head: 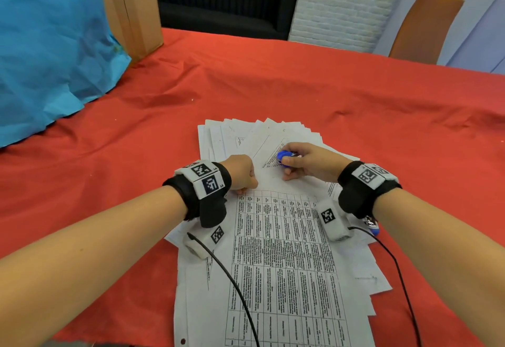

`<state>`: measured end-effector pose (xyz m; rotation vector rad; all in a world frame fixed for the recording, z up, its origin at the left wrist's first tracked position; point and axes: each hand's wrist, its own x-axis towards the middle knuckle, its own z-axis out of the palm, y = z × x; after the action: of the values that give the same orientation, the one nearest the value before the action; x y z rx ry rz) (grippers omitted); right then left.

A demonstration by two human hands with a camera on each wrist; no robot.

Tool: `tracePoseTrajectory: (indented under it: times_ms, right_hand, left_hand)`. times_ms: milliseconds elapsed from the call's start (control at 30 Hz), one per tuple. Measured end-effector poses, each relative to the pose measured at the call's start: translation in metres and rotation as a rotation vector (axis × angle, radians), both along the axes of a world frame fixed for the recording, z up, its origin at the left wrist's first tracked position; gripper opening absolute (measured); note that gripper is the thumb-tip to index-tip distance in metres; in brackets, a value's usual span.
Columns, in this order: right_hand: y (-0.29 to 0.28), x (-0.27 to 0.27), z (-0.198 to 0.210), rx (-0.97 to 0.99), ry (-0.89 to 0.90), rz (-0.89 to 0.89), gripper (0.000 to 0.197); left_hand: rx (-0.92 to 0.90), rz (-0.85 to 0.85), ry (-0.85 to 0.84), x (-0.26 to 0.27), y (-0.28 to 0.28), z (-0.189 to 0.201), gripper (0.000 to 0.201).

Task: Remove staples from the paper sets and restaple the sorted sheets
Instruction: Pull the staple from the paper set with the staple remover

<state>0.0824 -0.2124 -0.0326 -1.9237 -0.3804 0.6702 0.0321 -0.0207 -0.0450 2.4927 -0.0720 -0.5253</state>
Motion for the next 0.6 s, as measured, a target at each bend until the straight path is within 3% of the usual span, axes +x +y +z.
tracePoseTrajectory:
  times_ms: [67,100,233,300,400,533,600]
  right_hand:
    - [-0.005,-0.005,0.004,0.000,-0.035,0.007,0.012]
    - [-0.005,-0.011,0.008,-0.006,-0.076,0.034,0.014]
    - [0.014,-0.031,0.035,-0.132,-0.354,0.132,0.021]
    - [0.025,-0.034,0.041,-0.330,-0.614,0.230,0.021]
    - [0.038,-0.036,0.035,-0.589,-0.849,0.362,0.028]
    - [0.040,-0.030,0.038,-0.550,-0.889,0.323,0.035]
    - [0.030,-0.018,0.039,-0.527,-0.866,0.224,0.033]
  left_hand:
    - [-0.097,0.067,0.048,0.003,0.004,-0.001,0.018]
    - [-0.256,0.164,0.103,0.005,0.005,-0.001,0.019]
    - [-1.179,0.615,0.513,0.004,-0.004,0.003,0.020]
    - [-1.398,0.699,0.616,0.004,-0.012,0.003,0.024]
    - [-1.521,0.721,0.680,0.010,-0.021,0.001,0.028]
    - [-1.546,0.778,0.640,0.014,-0.020,0.001,0.026]
    - [-1.374,0.740,0.539,0.013,-0.015,0.003,0.025]
